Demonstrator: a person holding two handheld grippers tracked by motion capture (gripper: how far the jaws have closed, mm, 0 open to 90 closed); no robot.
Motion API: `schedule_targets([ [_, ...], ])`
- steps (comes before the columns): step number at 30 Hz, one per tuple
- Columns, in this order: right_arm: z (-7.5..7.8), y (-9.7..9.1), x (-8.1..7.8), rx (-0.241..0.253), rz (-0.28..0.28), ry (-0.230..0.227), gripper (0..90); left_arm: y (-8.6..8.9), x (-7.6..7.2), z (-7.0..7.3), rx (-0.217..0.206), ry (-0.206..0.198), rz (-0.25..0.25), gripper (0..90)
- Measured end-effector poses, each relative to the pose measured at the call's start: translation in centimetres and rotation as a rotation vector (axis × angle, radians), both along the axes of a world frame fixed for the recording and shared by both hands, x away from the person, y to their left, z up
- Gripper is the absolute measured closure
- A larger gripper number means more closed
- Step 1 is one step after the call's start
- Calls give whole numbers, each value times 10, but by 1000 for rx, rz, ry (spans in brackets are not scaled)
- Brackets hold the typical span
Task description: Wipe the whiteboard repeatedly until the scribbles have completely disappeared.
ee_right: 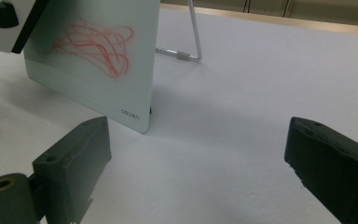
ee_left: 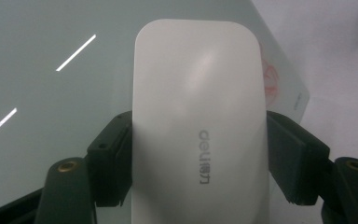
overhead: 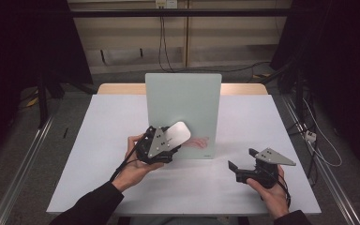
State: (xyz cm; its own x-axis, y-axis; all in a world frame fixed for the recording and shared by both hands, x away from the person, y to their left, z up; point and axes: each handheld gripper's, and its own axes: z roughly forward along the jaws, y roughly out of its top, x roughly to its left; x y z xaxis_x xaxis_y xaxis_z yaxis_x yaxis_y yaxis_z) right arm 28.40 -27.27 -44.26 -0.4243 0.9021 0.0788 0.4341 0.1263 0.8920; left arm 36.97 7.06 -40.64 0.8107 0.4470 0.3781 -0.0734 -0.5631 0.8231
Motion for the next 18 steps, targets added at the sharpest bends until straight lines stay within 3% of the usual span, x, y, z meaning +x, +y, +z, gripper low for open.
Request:
schedule_targets([
  [8,0,0,0,0,-1,0,70,-12,-9,-23,59,25,-51,307],
  [18,0,0,0,1,0,1,70,-26,-13,-34,96,39,-86,306],
])
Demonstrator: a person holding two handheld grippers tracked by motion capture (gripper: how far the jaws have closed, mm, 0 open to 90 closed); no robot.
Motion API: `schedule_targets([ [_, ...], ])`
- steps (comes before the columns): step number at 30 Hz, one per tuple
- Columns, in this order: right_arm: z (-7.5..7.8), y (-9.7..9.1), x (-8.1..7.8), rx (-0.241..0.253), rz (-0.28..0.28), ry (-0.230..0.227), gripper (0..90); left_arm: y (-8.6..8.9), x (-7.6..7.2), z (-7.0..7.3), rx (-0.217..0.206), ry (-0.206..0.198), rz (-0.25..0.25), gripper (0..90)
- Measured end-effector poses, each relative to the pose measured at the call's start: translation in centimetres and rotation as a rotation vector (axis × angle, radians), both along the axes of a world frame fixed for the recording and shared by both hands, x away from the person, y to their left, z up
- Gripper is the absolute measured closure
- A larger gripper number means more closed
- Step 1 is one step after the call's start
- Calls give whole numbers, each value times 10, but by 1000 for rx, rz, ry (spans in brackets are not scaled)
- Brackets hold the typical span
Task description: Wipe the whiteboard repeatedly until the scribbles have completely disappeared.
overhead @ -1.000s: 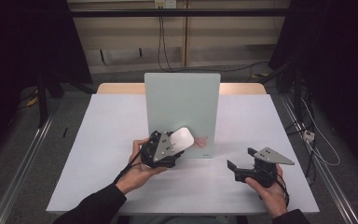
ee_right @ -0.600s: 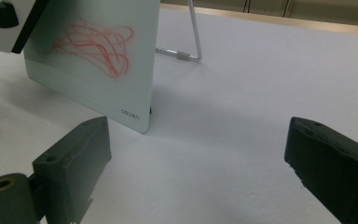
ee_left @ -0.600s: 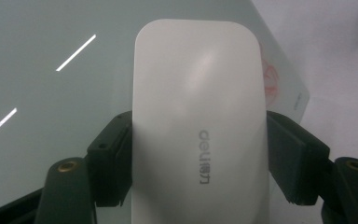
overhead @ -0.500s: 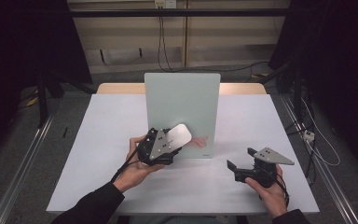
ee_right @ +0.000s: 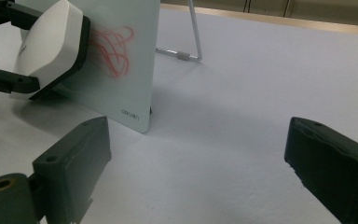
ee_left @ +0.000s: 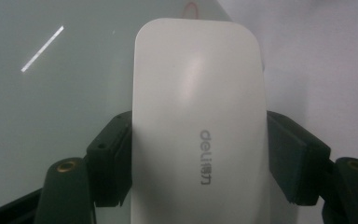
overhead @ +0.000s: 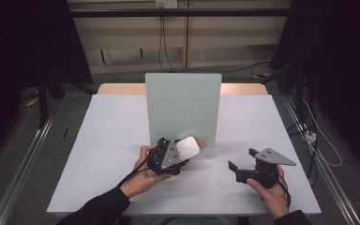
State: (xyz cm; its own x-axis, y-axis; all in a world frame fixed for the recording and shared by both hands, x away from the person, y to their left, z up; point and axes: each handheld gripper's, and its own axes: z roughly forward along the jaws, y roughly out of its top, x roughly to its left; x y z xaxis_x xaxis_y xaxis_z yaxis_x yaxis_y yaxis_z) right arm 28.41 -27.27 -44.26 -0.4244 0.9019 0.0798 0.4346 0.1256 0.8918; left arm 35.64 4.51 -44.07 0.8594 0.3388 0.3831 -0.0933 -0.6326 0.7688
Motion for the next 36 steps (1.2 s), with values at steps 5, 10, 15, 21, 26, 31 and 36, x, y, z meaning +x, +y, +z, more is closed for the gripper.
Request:
schedule_targets([
  [5,0,0,0,0,-1,-1,70,-1,1,0,-5,9,-6,306],
  [10,0,0,0,0,0,-1,70,1,4,10,-34,2,6,309],
  [15,0,0,0,2,-2,1,70,2,8,21,-49,-16,20,309],
  [21,0,-1,0,3,-2,1,70,6,13,33,-88,-23,41,309],
  [26,0,0,0,2,-2,-1,70,5,12,29,-87,-26,37,309],
  [31,0,0,0,1,-2,0,70,-1,9,23,-65,-14,22,309],
  [36,0,0,0,4,-2,1,70,-9,5,13,-45,-1,2,309],
])
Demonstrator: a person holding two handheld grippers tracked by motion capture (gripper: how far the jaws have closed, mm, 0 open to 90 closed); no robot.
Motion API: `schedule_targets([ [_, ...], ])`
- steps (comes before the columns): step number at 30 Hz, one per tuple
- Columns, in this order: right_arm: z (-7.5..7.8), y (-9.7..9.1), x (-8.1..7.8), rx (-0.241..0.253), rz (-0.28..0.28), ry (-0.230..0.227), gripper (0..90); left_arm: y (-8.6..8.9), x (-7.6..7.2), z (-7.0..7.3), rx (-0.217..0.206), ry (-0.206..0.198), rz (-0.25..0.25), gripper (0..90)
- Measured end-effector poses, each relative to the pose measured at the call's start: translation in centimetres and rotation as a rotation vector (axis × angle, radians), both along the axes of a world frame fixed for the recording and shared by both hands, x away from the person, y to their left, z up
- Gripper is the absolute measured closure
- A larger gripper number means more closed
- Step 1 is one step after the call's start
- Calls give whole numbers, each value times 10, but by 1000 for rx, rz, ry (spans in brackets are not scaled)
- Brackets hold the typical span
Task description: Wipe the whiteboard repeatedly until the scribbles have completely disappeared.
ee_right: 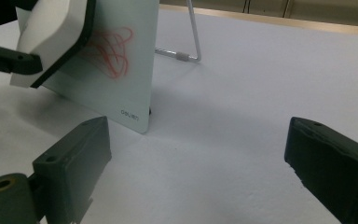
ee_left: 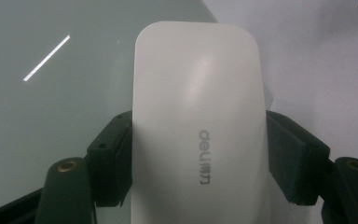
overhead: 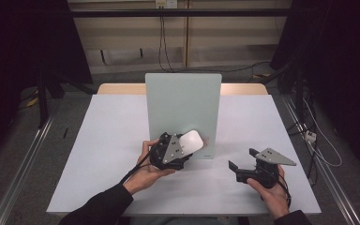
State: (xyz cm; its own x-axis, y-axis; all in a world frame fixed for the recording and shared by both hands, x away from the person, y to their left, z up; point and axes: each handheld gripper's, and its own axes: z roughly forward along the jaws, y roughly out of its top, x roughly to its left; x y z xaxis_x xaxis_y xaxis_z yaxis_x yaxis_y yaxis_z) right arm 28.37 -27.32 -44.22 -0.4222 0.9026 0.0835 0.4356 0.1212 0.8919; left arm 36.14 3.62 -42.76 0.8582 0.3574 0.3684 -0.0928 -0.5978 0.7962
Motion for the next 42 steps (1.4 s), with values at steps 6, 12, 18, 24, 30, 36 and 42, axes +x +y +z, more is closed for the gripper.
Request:
schedule_targets([
  [6,0,0,0,-1,1,-2,70,-9,-4,-10,25,13,-22,309],
  [12,0,0,0,-1,1,-1,70,-15,-5,-14,39,26,-41,309],
  [18,0,0,0,0,1,0,70,-8,6,8,-32,40,-23,309],
  [24,0,-1,0,0,0,0,69,-1,19,34,-81,35,-11,310],
  [30,0,0,0,1,2,0,69,-7,17,30,-54,9,-23,309],
  [36,0,0,0,1,2,-1,70,-24,6,16,29,-63,-41,308],
  [42,0,0,0,1,1,1,69,-37,-1,-1,99,-67,-82,306],
])
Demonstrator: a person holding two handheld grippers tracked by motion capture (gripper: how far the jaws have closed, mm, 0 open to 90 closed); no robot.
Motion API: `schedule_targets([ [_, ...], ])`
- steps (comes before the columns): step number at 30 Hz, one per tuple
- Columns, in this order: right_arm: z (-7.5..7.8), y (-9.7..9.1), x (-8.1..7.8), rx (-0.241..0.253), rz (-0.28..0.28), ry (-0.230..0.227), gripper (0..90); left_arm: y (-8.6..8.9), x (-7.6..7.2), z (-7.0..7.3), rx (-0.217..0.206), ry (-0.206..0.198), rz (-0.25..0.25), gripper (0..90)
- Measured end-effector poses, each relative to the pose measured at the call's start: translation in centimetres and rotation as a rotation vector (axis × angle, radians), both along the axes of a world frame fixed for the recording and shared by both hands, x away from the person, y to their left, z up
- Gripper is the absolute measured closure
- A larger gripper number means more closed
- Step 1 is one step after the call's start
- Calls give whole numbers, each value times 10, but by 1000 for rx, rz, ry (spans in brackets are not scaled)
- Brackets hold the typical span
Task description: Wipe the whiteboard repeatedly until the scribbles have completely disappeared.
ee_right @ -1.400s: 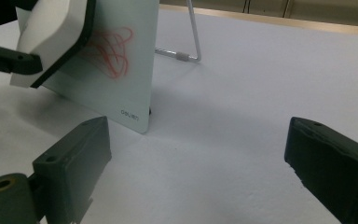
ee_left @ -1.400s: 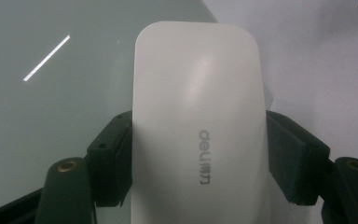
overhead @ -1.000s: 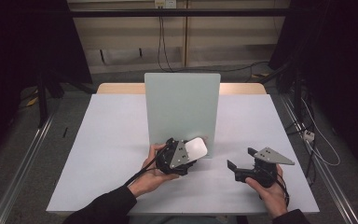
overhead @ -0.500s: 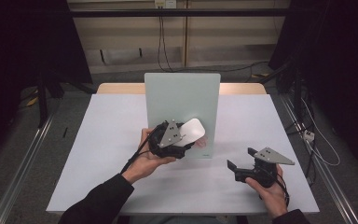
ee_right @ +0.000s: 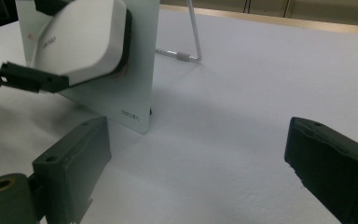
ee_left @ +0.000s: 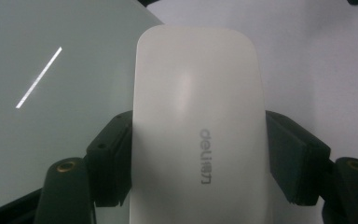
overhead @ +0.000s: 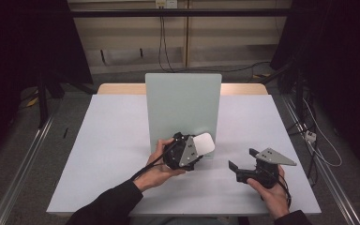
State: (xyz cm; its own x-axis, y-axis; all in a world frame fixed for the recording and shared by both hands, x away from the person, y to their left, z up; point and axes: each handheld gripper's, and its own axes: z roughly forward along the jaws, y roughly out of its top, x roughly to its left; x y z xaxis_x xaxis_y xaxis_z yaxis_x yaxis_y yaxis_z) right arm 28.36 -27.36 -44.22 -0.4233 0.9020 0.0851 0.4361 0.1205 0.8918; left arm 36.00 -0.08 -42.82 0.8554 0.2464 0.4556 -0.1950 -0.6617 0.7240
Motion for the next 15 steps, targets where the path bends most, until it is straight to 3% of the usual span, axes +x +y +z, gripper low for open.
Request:
schedule_targets([
  [11,0,0,0,0,2,0,70,-16,-8,-19,108,-5,-57,302],
  [15,0,0,0,0,2,0,70,-16,-7,-19,114,11,-76,302],
])
